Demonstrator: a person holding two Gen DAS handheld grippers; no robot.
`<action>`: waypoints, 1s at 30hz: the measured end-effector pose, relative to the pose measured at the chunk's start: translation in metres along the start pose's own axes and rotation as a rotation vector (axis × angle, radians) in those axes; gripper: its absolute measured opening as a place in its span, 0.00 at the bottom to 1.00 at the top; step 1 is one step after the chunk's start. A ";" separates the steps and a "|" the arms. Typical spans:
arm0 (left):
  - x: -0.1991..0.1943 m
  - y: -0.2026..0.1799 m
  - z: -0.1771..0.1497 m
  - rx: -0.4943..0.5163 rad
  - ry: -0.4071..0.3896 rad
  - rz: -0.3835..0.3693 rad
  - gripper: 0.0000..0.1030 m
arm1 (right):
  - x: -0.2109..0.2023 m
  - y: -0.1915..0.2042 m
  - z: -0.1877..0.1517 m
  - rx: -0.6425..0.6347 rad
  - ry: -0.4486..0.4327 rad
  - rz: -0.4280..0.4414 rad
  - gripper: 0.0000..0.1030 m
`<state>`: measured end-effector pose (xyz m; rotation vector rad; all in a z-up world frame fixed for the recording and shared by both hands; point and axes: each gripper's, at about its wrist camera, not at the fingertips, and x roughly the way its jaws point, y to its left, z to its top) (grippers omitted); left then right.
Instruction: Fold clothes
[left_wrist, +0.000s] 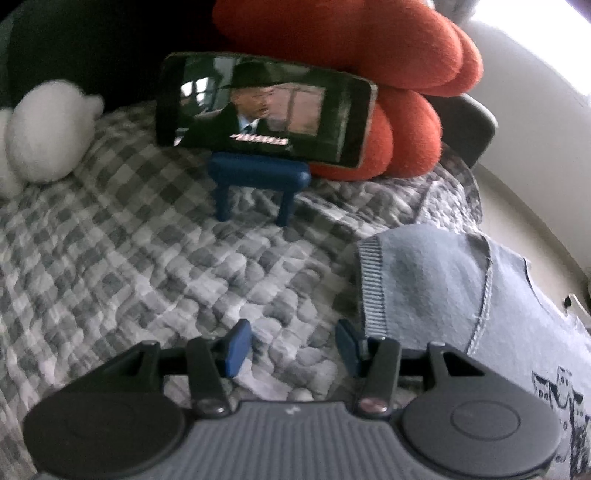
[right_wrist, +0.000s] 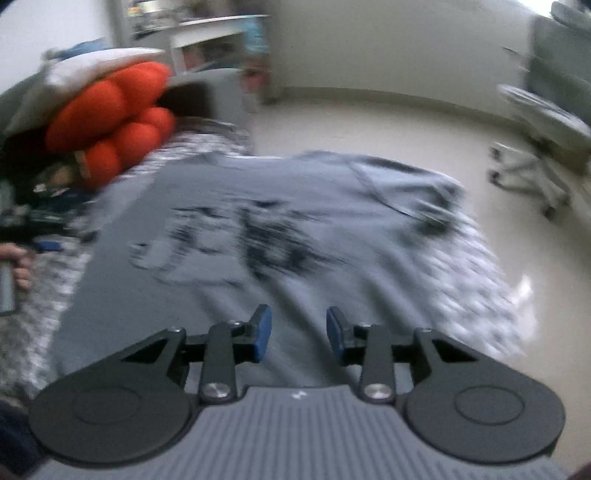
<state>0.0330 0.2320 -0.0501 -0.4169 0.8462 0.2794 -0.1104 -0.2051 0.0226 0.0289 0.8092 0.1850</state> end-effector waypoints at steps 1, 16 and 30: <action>0.001 0.002 0.000 -0.015 0.009 0.002 0.50 | 0.010 0.014 0.008 -0.025 0.001 0.026 0.36; 0.000 0.029 0.009 -0.138 0.088 -0.009 0.51 | 0.156 0.202 0.103 -0.305 0.025 0.313 0.46; -0.013 0.060 0.019 -0.259 0.077 -0.071 0.55 | 0.209 0.305 0.048 -0.879 -0.102 0.242 0.14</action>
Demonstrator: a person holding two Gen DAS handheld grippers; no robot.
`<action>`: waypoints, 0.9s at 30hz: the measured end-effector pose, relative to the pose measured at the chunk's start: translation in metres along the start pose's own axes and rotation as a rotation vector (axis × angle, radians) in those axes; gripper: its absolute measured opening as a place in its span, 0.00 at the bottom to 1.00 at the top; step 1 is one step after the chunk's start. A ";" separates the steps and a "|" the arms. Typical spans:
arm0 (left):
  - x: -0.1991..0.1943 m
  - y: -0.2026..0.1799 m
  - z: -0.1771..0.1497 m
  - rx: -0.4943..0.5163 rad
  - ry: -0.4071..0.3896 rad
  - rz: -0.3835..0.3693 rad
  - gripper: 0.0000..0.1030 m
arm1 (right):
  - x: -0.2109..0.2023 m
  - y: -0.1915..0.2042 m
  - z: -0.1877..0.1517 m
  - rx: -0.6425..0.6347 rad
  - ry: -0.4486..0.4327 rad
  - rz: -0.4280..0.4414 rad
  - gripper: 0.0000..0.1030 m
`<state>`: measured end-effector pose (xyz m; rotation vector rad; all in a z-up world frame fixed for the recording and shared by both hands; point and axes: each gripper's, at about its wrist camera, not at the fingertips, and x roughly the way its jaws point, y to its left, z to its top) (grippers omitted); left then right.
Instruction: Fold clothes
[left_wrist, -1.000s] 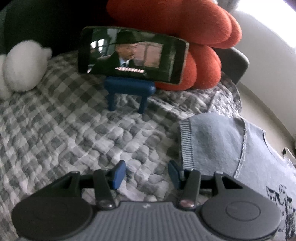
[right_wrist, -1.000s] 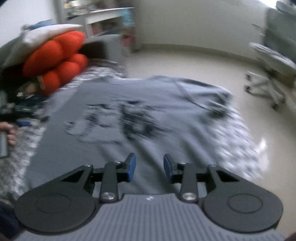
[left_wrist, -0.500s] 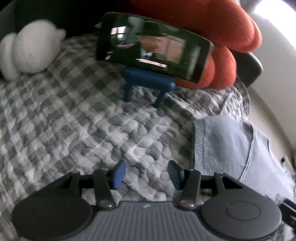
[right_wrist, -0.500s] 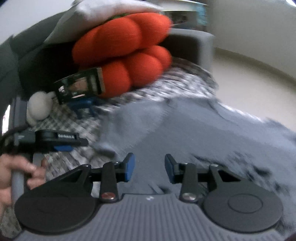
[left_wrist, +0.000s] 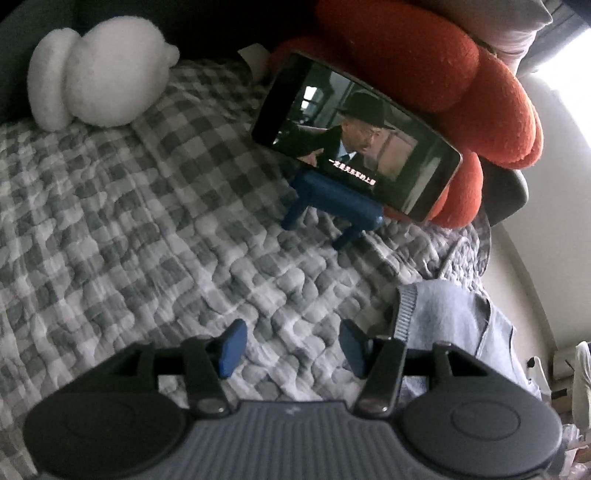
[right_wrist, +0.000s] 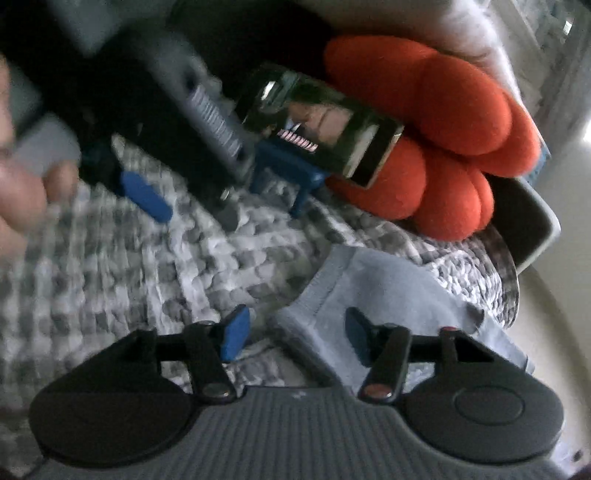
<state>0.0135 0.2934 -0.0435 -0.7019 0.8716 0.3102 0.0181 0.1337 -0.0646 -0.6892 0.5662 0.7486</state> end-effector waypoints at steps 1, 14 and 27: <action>0.000 0.001 0.000 -0.002 0.003 -0.002 0.55 | 0.002 -0.001 0.001 0.021 0.011 -0.019 0.06; 0.016 0.005 -0.002 0.024 0.048 0.011 0.60 | -0.063 -0.106 -0.057 1.019 -0.081 0.191 0.18; 0.020 -0.054 -0.017 0.112 -0.008 -0.139 0.63 | -0.122 -0.094 -0.107 0.941 -0.090 0.093 0.33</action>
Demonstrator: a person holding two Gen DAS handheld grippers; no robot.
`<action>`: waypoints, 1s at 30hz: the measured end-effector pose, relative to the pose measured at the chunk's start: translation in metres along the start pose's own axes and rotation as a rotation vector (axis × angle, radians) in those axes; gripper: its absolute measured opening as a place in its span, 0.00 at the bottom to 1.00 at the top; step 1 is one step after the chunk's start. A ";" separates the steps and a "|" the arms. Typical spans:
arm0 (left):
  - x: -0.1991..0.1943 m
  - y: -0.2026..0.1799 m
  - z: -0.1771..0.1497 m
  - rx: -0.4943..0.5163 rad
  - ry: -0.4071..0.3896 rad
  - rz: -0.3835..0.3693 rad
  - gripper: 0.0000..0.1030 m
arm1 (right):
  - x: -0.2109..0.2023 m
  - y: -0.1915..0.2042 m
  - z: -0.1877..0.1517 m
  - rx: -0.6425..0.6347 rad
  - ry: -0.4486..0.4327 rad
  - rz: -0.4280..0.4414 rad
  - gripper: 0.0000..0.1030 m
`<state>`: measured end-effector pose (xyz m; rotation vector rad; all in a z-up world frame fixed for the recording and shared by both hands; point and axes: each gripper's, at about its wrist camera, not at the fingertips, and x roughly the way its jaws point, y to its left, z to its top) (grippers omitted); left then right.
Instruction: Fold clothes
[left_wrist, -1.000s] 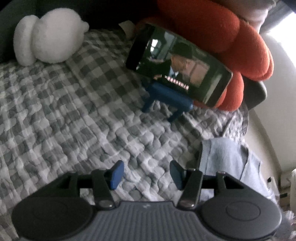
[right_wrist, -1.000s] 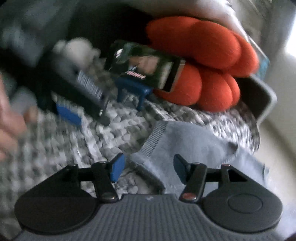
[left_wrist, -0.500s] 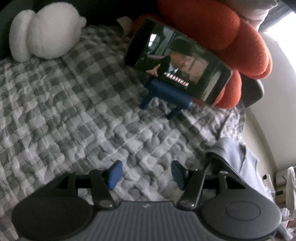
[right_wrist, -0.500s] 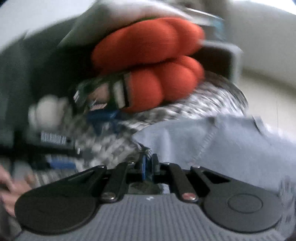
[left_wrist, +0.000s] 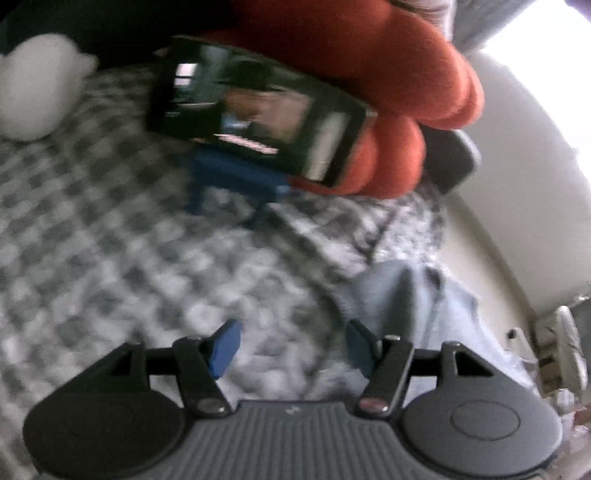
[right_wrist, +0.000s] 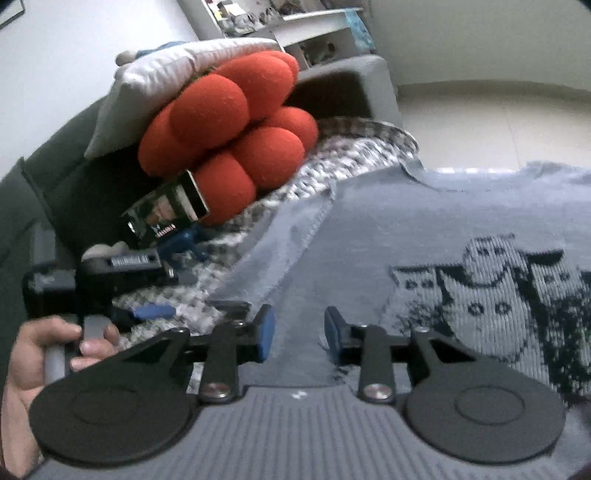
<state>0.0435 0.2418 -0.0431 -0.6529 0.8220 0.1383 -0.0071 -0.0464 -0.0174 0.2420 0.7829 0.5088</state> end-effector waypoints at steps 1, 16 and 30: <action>0.006 -0.004 0.001 -0.009 0.002 -0.013 0.63 | 0.001 0.002 -0.002 -0.034 0.003 -0.001 0.33; 0.059 -0.051 0.007 0.125 -0.094 0.037 0.03 | 0.008 -0.001 -0.013 -0.173 0.033 0.028 0.34; 0.053 -0.044 0.022 0.193 -0.178 0.107 0.04 | 0.026 -0.003 -0.018 -0.135 0.103 0.052 0.34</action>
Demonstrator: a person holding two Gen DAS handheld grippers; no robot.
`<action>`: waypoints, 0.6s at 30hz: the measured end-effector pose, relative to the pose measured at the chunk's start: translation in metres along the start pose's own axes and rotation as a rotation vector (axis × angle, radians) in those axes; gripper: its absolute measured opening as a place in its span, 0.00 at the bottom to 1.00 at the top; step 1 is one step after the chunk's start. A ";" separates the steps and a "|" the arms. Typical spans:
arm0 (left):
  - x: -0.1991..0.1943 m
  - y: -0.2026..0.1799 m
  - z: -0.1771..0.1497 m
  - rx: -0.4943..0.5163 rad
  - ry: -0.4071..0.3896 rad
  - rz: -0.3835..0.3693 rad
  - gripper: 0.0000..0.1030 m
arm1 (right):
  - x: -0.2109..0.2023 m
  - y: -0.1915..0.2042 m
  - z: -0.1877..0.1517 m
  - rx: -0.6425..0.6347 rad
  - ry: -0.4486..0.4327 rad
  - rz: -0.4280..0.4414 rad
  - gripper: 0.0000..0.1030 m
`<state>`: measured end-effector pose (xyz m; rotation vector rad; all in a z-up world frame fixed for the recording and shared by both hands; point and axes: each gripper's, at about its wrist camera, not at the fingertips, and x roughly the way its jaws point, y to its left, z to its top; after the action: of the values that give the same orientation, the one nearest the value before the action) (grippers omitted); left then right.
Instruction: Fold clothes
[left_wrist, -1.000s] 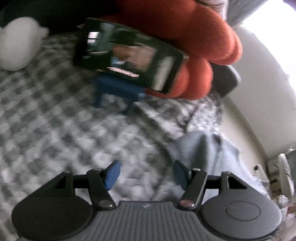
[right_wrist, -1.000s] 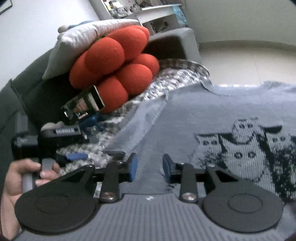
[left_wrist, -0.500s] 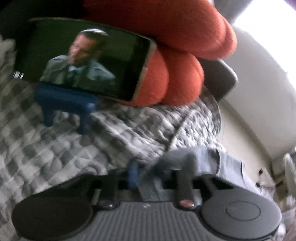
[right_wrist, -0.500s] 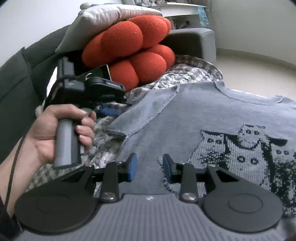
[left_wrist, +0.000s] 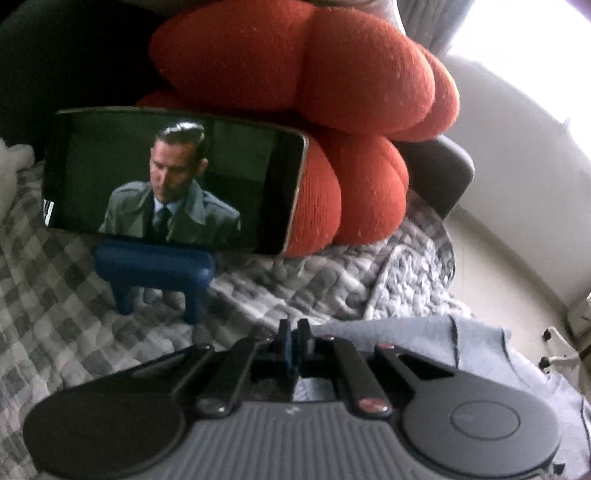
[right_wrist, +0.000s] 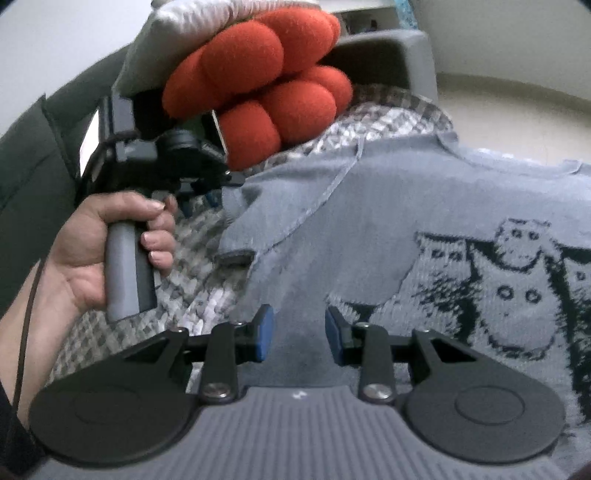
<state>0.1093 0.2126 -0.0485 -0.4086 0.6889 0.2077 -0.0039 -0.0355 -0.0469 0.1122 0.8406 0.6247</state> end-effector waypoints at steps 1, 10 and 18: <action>-0.001 0.002 -0.001 0.001 0.003 0.010 0.04 | 0.002 0.001 -0.001 -0.003 0.007 0.000 0.34; -0.009 -0.015 -0.002 0.161 -0.004 0.155 0.42 | 0.001 0.008 -0.003 -0.013 0.017 0.024 0.34; -0.018 -0.017 -0.001 0.186 -0.016 0.147 0.42 | -0.007 0.021 -0.002 -0.043 -0.001 0.052 0.34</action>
<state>0.1006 0.1960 -0.0330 -0.1783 0.7165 0.2832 -0.0186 -0.0227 -0.0361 0.0957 0.8255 0.6908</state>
